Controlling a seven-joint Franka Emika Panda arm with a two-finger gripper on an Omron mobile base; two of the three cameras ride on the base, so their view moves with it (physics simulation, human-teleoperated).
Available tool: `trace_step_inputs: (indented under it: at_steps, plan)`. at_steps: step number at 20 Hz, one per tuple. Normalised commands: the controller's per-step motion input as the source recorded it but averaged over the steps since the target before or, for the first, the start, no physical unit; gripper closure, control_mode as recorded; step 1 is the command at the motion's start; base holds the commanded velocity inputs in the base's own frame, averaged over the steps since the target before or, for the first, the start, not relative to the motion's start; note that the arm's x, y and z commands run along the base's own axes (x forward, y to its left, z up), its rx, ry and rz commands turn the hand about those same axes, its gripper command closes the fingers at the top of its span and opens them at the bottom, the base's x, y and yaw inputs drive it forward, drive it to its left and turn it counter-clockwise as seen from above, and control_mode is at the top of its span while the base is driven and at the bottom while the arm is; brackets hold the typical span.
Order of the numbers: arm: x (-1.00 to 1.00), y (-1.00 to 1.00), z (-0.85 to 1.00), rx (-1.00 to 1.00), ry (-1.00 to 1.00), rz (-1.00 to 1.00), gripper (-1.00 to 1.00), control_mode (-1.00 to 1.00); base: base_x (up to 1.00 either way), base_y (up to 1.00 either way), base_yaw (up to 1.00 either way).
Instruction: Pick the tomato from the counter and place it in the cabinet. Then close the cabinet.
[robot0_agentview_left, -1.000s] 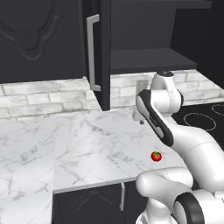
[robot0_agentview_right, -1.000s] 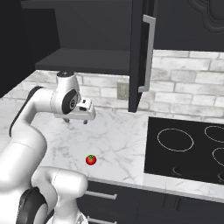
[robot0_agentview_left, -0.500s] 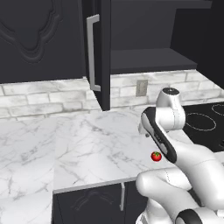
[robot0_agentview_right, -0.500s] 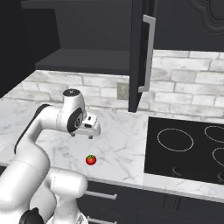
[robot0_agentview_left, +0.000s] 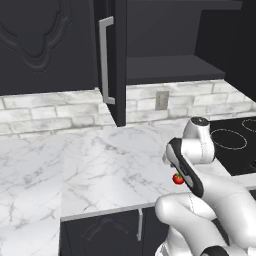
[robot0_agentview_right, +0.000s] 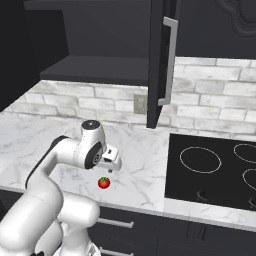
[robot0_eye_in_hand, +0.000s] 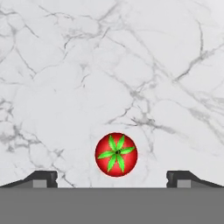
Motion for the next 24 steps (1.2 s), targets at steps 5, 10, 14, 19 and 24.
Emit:
trace_step_inputs:
  at_steps: [5, 10, 14, 19, 24]
  plan:
    - [0.00, -0.24, -0.43, 0.04, 0.00, -0.06, -1.00, -1.00, 0.00, 0.00, 0.00]
    - [0.00, -0.05, -0.38, 0.02, 0.00, -0.07, -1.00, -1.00, 0.00, 0.00, 0.00]
    - [0.10, 0.00, -0.34, 0.02, 0.00, -0.06, -1.00, -1.00, 0.00, 0.00, 0.00]
    - [0.14, 0.00, -0.39, 0.01, 0.00, -0.04, -1.00, -1.00, 0.00, 0.00, 0.00]
    - [0.12, 0.03, -0.42, 0.00, 0.00, -0.04, -1.00, -1.00, 0.00, 0.00, 0.00]
